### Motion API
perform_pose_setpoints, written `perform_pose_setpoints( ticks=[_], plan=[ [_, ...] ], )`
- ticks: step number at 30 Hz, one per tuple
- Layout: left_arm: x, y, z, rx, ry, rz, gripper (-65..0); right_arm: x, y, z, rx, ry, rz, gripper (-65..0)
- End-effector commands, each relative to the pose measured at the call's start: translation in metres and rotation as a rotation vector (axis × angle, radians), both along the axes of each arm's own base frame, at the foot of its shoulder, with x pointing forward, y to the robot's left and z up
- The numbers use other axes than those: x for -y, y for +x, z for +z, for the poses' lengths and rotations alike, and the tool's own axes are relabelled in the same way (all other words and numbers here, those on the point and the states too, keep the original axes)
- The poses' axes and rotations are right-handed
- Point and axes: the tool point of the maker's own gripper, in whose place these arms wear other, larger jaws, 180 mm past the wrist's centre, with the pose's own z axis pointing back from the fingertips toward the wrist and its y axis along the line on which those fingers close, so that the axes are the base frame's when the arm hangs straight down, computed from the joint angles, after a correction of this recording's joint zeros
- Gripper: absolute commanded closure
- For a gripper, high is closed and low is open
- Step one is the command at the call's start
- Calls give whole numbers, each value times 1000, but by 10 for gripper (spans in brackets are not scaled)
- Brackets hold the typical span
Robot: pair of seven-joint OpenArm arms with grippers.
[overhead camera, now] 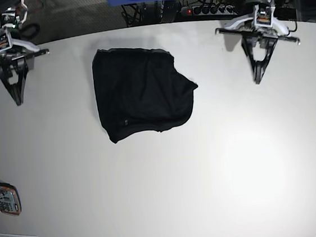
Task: Fold the T-shirt properly
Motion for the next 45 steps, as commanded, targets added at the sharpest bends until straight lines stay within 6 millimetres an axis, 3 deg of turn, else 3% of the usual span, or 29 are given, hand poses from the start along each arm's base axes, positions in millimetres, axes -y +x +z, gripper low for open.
perform_pose_setpoints(
  ticks=[1,8,17,23,27,33,35,42,43,45],
  plan=[
    [-3,-3,11,49,-21,5,0,2,1,12,51,3,9,0],
    [-39,-28,-15,-9,-256,137,0,-1,-12,-20,-67,45,14,0],
    [-50,-90,-63,-323,-145,114,0,8,-56,-42,-234,34,-18,0],
    [-62,-132,-97,-501,-143,143,0,3,-99,-66,-410,58,-10,0],
    [-52,-148,-123,-612,-106,86,0,-3,-129,-90,-540,99,-6,0],
    [-10,-184,-170,-804,-130,-78,0,-16,-171,-134,-731,177,-6,0],
    [-2,-187,-185,-840,-145,-122,0,-21,-193,-156,-822,207,-13,0],
    [29,-195,-228,-942,-211,-217,0,-13,-303,-217,-1201,255,-127,0],
    [35,-198,-232,-955,-219,-232,0,-12,-303,-225,-1214,259,-136,0],
    [43,-201,-237,-976,-224,-270,0,-10,-285,-243,-1198,265,-148,0]
  ],
)
